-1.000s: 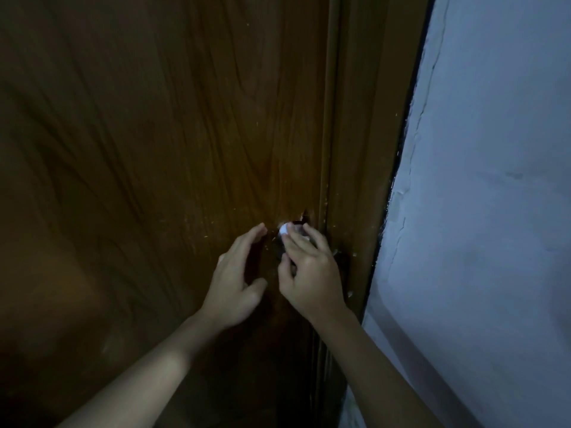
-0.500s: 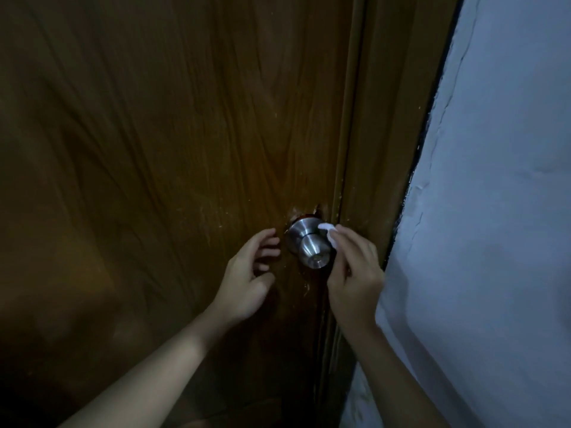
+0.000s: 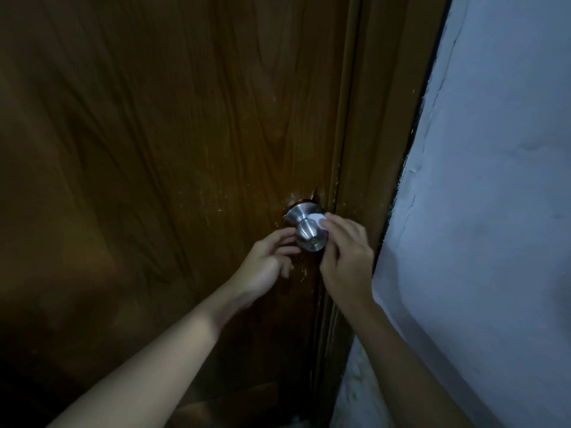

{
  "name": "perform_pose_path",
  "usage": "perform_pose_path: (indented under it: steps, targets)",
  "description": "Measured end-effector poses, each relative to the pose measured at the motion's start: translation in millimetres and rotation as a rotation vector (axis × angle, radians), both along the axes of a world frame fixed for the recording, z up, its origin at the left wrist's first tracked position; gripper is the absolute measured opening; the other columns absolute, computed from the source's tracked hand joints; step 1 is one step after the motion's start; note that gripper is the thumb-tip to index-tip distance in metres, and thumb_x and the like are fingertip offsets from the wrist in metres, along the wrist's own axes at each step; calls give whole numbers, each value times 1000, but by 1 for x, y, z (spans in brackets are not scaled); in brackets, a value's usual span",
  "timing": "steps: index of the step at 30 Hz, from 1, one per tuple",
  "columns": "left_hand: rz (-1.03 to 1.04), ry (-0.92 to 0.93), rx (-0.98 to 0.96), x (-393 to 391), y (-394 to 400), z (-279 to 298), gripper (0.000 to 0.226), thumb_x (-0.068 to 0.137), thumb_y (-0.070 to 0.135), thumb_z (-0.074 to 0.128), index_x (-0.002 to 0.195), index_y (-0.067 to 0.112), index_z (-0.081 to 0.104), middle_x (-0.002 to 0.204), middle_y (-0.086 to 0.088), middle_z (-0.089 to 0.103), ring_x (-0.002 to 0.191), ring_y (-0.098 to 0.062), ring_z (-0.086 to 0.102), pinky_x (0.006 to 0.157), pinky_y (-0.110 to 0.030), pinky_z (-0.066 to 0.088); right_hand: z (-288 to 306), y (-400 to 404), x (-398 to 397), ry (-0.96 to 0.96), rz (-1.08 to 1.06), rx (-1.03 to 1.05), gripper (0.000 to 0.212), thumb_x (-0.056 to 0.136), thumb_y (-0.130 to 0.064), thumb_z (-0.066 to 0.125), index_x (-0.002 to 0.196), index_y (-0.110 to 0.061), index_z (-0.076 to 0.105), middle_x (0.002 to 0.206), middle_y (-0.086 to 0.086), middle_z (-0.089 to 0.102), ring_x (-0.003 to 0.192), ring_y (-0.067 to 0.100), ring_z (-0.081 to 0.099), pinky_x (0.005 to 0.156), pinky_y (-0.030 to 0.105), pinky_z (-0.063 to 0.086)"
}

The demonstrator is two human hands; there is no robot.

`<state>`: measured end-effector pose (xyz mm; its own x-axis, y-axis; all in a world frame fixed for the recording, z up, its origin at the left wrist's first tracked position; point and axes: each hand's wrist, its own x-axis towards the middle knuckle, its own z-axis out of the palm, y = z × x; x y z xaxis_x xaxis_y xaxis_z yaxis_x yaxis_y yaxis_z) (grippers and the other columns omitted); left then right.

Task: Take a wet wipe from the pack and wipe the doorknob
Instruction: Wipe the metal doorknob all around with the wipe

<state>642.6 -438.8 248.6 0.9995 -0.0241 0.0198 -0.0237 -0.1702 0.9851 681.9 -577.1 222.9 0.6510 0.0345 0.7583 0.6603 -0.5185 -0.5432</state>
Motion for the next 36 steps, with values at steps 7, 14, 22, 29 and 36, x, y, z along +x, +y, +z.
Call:
perform_pose_path:
  steps: [7,14,22,29,36]
  targets:
    - [27,35,-157,1,-1,0,62,63,8,42,125,10,48,126,-9,54,122,-22,49,100,-35,42,-14,10,-6,-277,77,-415,29,87,-8,42,98,-1,68,102,14,70,108,20,48,91,34,51]
    - [9,6,-58,9,0,1,62,57,12,41,119,13,48,117,-3,53,115,-17,48,85,-25,43,-34,-12,-18,-31,-140,163,28,84,-3,47,104,0,66,101,17,67,99,21,57,87,15,45]
    - [14,-9,-11,10,0,0,61,59,13,39,119,9,50,116,-2,53,116,-18,47,89,-26,40,-9,10,-10,346,-7,156,44,88,6,44,127,-11,53,126,11,60,117,19,53,103,23,39]
    - [-43,-60,6,6,4,4,61,56,12,37,116,15,48,109,4,56,109,-10,50,88,-20,44,3,10,-29,1106,665,1170,25,89,3,47,108,1,63,109,13,66,99,18,64,82,29,52]
    - [-63,-46,10,5,5,6,68,59,14,37,125,5,46,115,-2,53,117,-16,46,84,-20,43,-2,4,-36,638,204,1068,20,82,-2,63,96,-15,70,96,2,71,89,14,68,68,19,56]
